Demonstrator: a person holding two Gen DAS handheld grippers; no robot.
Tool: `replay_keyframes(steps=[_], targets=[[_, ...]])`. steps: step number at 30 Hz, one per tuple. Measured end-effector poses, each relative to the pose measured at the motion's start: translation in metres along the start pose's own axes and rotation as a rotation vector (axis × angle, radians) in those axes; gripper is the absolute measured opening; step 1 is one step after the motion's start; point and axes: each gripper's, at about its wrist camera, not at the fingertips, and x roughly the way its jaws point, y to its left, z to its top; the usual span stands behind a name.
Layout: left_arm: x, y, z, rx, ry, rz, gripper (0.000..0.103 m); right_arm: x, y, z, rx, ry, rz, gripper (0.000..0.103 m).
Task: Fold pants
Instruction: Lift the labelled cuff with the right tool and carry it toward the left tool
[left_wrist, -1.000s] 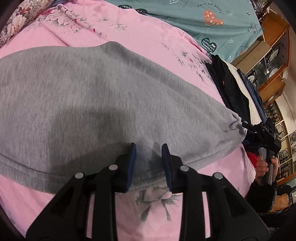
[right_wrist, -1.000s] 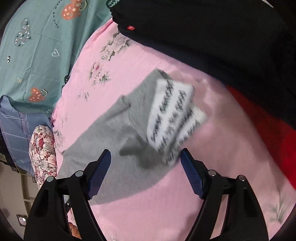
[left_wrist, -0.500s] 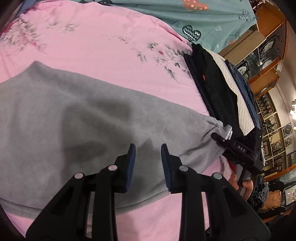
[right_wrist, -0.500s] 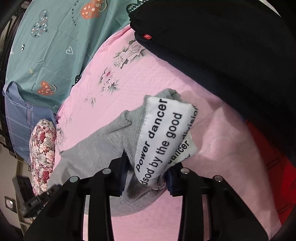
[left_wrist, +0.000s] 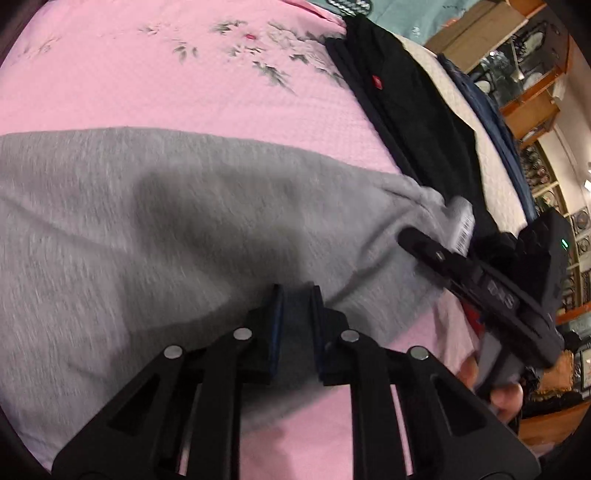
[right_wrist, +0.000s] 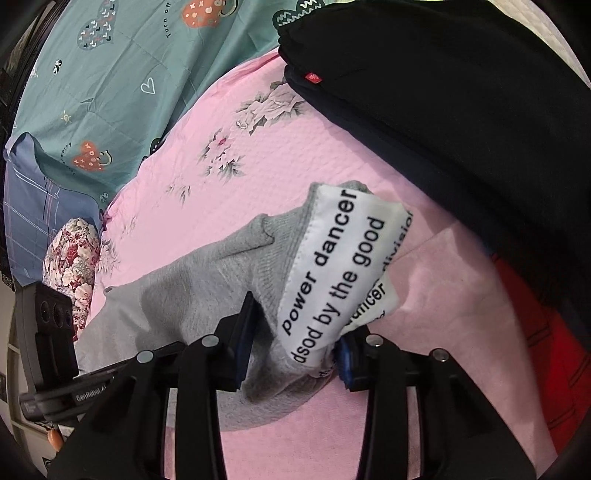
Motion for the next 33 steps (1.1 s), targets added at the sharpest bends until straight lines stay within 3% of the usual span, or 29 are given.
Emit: replay_keyframes(steps=[1, 4, 8, 10, 12, 14, 16, 18, 22, 25, 29, 31, 33], targets=[[-0.004, -0.004, -0.008, 0.014, 0.013, -0.045, 0.014, 0.0, -0.003, 0.001, 0.014, 0.0, 0.015, 0.037], [-0.016, -0.005, -0.024, 0.044, 0.01, -0.067, 0.014, 0.001, -0.009, 0.002, 0.049, 0.007, 0.051, 0.036], [-0.058, 0.029, -0.027, -0.034, -0.025, -0.156, 0.014, -0.002, -0.006, 0.002, 0.032, -0.014, 0.043, 0.035], [-0.093, 0.061, -0.027, -0.076, -0.116, -0.059, 0.014, -0.004, -0.002, 0.002, 0.014, -0.028, 0.025, 0.033], [-0.133, 0.104, -0.032, -0.132, -0.217, 0.086, 0.014, -0.008, 0.011, 0.001, -0.03, -0.045, -0.028, 0.031], [-0.164, 0.148, -0.041, -0.205, -0.292, 0.173, 0.014, -0.019, 0.032, 0.001, -0.1, -0.08, -0.076, 0.03], [-0.189, 0.193, -0.052, -0.294, -0.342, 0.238, 0.014, -0.036, 0.057, 0.005, -0.142, -0.12, -0.062, 0.028], [-0.203, 0.226, -0.061, -0.354, -0.36, 0.24, 0.014, -0.055, 0.093, 0.013, -0.18, -0.153, 0.0, 0.027], [-0.201, 0.271, -0.072, -0.424, -0.339, 0.173, 0.014, -0.064, 0.177, 0.018, -0.346, -0.169, 0.026, 0.026], [-0.194, 0.283, -0.074, -0.44, -0.347, 0.128, 0.014, -0.042, 0.249, 0.006, -0.518, -0.127, 0.01, 0.025], [-0.19, 0.285, -0.071, -0.426, -0.347, 0.123, 0.016, 0.021, 0.326, -0.044, -0.802, -0.097, -0.12, 0.025], [-0.19, 0.287, -0.072, -0.419, -0.348, 0.124, 0.016, 0.054, 0.342, -0.073, -0.898, -0.047, -0.149, 0.024], [-0.189, 0.287, -0.072, -0.411, -0.35, 0.136, 0.016, 0.089, 0.349, -0.1, -0.946, 0.066, -0.145, 0.024]])
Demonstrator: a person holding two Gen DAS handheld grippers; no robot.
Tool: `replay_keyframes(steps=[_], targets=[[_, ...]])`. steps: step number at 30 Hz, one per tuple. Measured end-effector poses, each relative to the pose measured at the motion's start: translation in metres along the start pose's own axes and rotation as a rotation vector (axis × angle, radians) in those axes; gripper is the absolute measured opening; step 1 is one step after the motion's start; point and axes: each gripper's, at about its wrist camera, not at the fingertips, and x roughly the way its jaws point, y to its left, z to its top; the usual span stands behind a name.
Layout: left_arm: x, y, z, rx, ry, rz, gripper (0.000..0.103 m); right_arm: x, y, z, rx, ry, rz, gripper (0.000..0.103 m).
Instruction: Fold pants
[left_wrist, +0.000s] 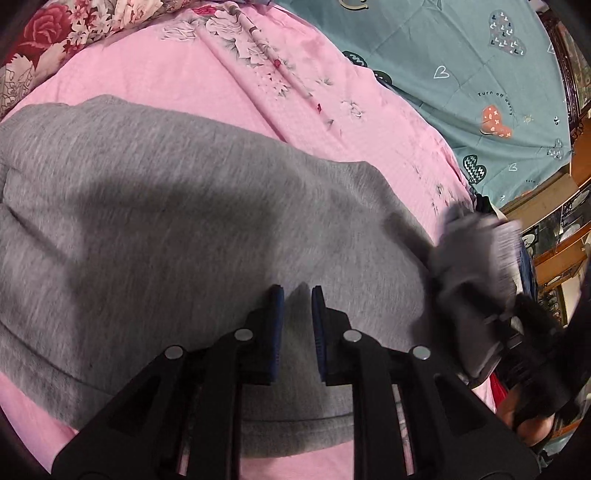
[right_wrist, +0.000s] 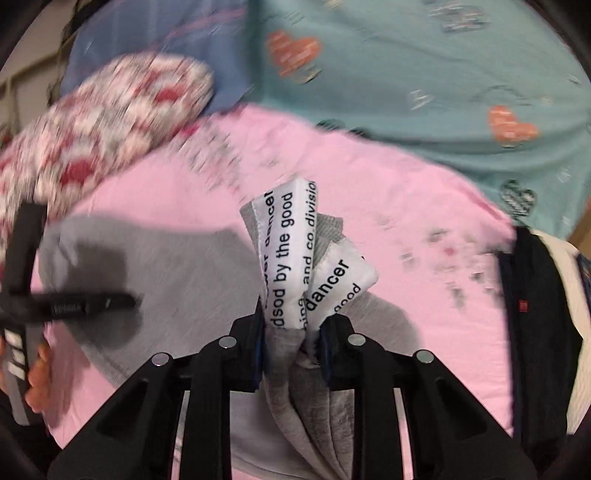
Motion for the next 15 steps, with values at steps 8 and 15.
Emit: replay_keyframes(steps=[8, 15], targets=[[0.001, 0.002, 0.002, -0.006, 0.001, -0.009, 0.016, -0.003, 0.04, 0.001, -0.1, 0.086, 0.17, 0.055], [0.0, 0.003, 0.0, -0.01, -0.001, -0.01, 0.016, -0.018, -0.013, 0.048, 0.111, 0.047, 0.246, 0.002]])
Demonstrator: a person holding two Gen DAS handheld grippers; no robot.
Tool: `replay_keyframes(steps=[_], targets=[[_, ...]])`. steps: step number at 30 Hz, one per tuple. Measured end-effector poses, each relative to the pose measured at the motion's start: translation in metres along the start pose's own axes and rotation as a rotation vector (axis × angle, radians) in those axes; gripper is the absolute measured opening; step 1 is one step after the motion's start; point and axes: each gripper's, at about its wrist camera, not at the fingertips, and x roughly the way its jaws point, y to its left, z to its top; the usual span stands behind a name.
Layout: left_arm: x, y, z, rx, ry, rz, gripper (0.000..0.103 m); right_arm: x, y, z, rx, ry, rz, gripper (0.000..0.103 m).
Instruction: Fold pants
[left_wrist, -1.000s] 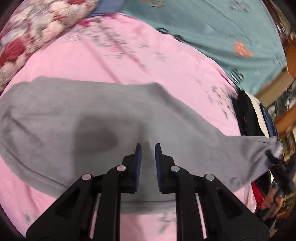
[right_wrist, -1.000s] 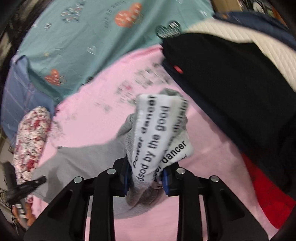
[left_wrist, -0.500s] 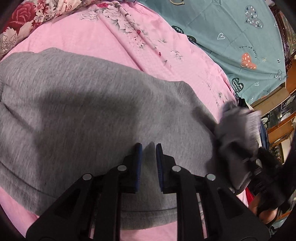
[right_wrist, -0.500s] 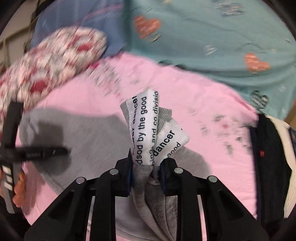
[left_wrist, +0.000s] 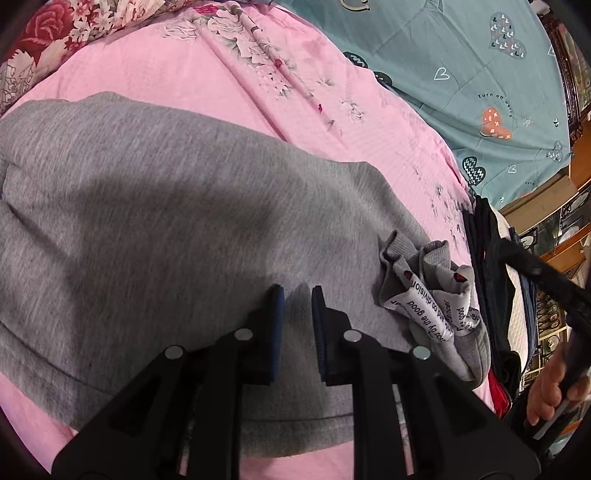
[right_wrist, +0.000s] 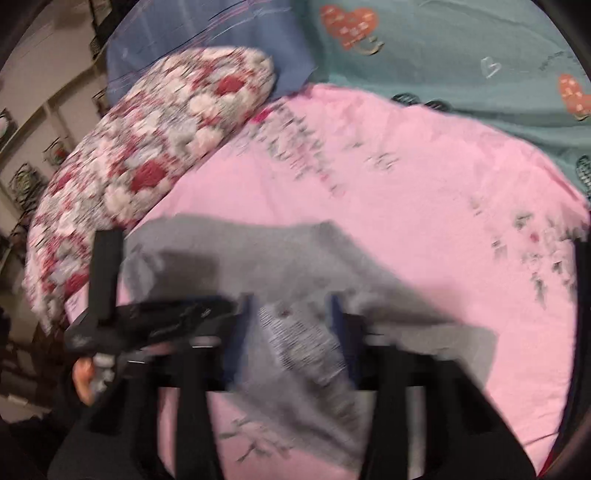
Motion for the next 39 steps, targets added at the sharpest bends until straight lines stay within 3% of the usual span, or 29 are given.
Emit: replay_keyframes(steps=[5, 9, 12, 13, 14, 15, 16, 18, 21, 24, 28, 31, 34, 37, 39], targets=[[0.003, 0.0, -0.001, 0.002, 0.007, 0.017, 0.016, 0.081, -0.018, -0.037, 0.135, 0.229, 0.117, 0.001], [0.0, 0.0, 0.0, -0.002, -0.003, 0.004, 0.016, 0.075, -0.022, -0.045, 0.193, 0.17, 0.176, 0.003], [-0.014, 0.004, -0.004, -0.034, -0.023, -0.051, 0.029, 0.042, -0.028, -0.05, 0.261, 0.11, 0.292, 0.016], [-0.028, 0.006, -0.008, -0.051, -0.06, -0.071, 0.039, 0.025, -0.029, -0.055, 0.262, 0.068, 0.313, 0.03], [-0.046, 0.008, -0.014, -0.059, -0.107, -0.083, 0.057, 0.011, -0.03, -0.059, 0.258, 0.033, 0.314, 0.042], [-0.066, 0.011, -0.021, -0.066, -0.159, -0.083, 0.067, -0.005, -0.033, -0.066, 0.251, -0.007, 0.309, 0.062], [-0.085, 0.015, -0.027, -0.086, -0.213, -0.064, 0.08, -0.022, -0.035, -0.077, 0.244, -0.042, 0.301, 0.071], [-0.119, 0.029, -0.035, -0.147, -0.3, 0.006, 0.081, -0.039, -0.043, -0.093, 0.25, -0.063, 0.303, 0.076], [-0.15, 0.064, -0.041, -0.29, -0.339, 0.071, 0.081, -0.046, -0.058, -0.116, 0.314, -0.056, 0.338, 0.077], [-0.148, 0.094, -0.045, -0.408, -0.295, 0.075, 0.08, -0.044, -0.067, -0.133, 0.349, -0.037, 0.382, 0.077], [-0.119, 0.118, -0.047, -0.516, -0.192, -0.009, 0.079, -0.044, -0.067, -0.146, 0.347, -0.021, 0.408, 0.077], [-0.112, 0.115, -0.034, -0.482, -0.196, -0.004, 0.079, -0.051, -0.071, -0.154, 0.347, -0.034, 0.414, 0.077], [-0.092, 0.116, -0.015, -0.477, -0.154, -0.057, 0.079, -0.054, -0.079, -0.159, 0.373, -0.045, 0.409, 0.077], [-0.071, 0.105, 0.006, -0.426, -0.134, -0.062, 0.089, -0.056, -0.083, -0.161, 0.39, -0.052, 0.409, 0.077], [-0.058, 0.097, 0.017, -0.398, -0.126, -0.046, 0.089, -0.055, -0.081, -0.161, 0.391, -0.05, 0.405, 0.077]])
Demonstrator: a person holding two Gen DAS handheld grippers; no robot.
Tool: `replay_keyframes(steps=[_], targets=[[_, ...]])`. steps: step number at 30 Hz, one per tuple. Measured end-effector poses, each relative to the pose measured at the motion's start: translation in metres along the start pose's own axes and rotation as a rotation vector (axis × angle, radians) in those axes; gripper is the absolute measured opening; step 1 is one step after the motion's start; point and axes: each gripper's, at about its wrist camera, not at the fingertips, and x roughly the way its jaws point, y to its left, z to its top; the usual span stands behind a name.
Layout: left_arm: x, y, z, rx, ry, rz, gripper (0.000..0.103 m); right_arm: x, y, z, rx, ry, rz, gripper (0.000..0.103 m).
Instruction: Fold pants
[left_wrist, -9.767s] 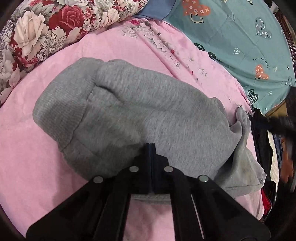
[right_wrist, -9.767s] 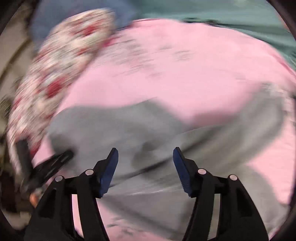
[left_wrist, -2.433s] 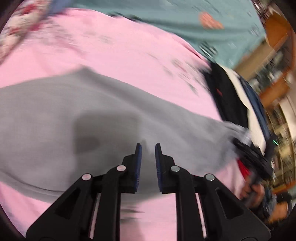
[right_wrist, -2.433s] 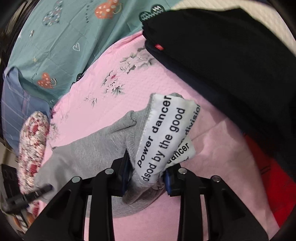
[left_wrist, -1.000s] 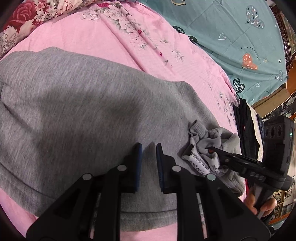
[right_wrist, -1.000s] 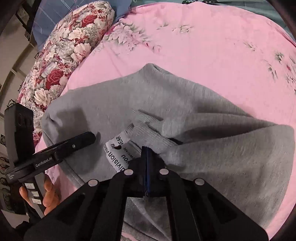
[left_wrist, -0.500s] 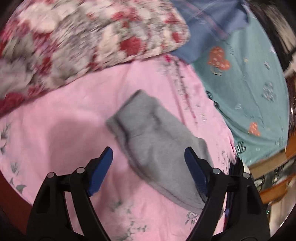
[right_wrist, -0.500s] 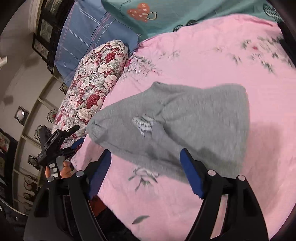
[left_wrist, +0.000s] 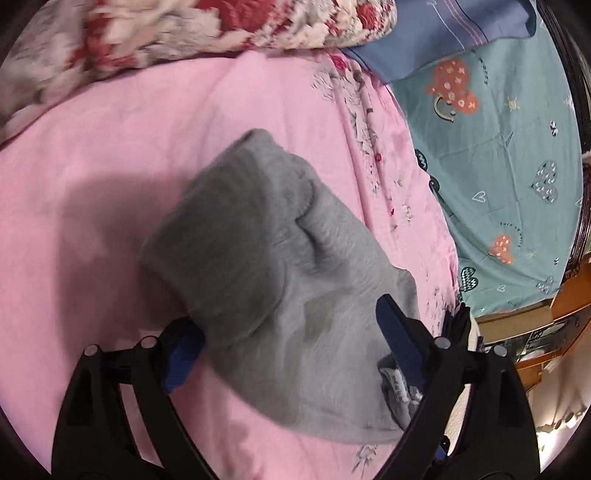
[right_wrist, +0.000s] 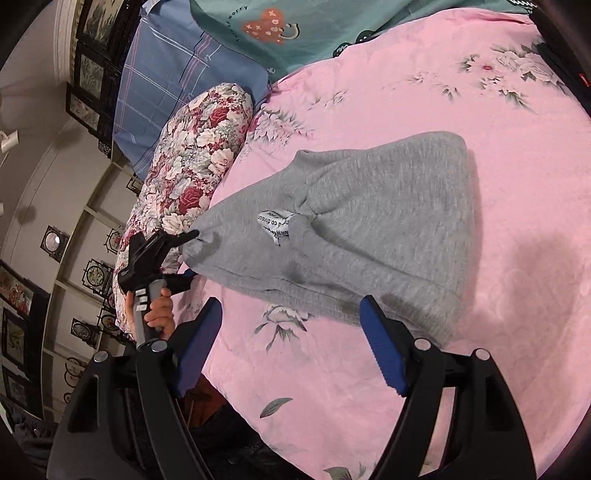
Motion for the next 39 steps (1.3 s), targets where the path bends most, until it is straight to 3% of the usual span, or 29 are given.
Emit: replay_keyframes(steps=[2, 3, 4, 7, 13, 17, 18, 19, 21, 25, 28, 30, 32, 35, 37, 39], targets=[[0.007, -0.006, 0.0, 0.025, -0.023, 0.016, 0.082, 0.003, 0.002, -0.001, -0.003, 0.012, -0.005, 0.077], [0.009, -0.007, -0.001, 0.032, -0.038, 0.032, 0.065, 0.004, 0.003, -0.001, -0.005, 0.018, -0.008, 0.077], [0.012, -0.005, -0.002, 0.037, -0.046, 0.067, 0.031, 0.006, 0.003, -0.002, -0.007, 0.023, -0.011, 0.077], [0.0, 0.004, -0.007, 0.022, -0.103, 0.007, 0.02, 0.013, 0.005, -0.003, -0.006, 0.043, -0.029, 0.077], [-0.042, -0.048, -0.037, 0.26, -0.278, -0.001, 0.018, 0.036, 0.022, 0.015, -0.06, 0.085, -0.108, 0.077], [-0.056, -0.078, -0.047, 0.37, -0.309, -0.025, 0.018, 0.061, 0.051, 0.047, -0.156, 0.083, -0.14, 0.077], [-0.056, -0.083, -0.049, 0.388, -0.31, -0.022, 0.018, 0.071, 0.06, 0.055, -0.195, 0.082, -0.154, 0.071], [-0.055, -0.087, -0.05, 0.402, -0.309, -0.021, 0.018, 0.087, 0.07, 0.066, -0.247, 0.091, -0.181, 0.052], [-0.053, -0.089, -0.049, 0.408, -0.304, -0.02, 0.018, 0.119, 0.081, 0.081, -0.284, 0.138, -0.216, 0.027], [-0.053, -0.083, -0.043, 0.393, -0.29, -0.029, 0.018, 0.191, 0.077, 0.102, -0.261, 0.24, -0.261, 0.025], [-0.049, -0.081, -0.043, 0.394, -0.266, -0.012, 0.017, 0.234, 0.054, 0.095, -0.187, 0.333, -0.277, 0.022], [-0.047, -0.082, -0.043, 0.396, -0.271, 0.011, 0.017, 0.231, 0.058, 0.092, -0.214, 0.307, -0.291, 0.022], [-0.049, -0.083, -0.044, 0.394, -0.265, -0.001, 0.017, 0.212, 0.057, 0.098, -0.166, 0.312, -0.235, 0.022], [-0.056, -0.097, -0.054, 0.435, -0.278, -0.02, 0.016, 0.148, 0.059, 0.109, -0.139, 0.19, -0.153, 0.025], [-0.06, -0.112, -0.066, 0.484, -0.28, -0.04, 0.016, 0.097, 0.052, 0.106, -0.129, 0.09, -0.144, 0.038], [-0.06, -0.129, -0.079, 0.528, -0.269, -0.067, 0.016, 0.058, 0.038, 0.099, -0.088, 0.027, -0.143, 0.044]])
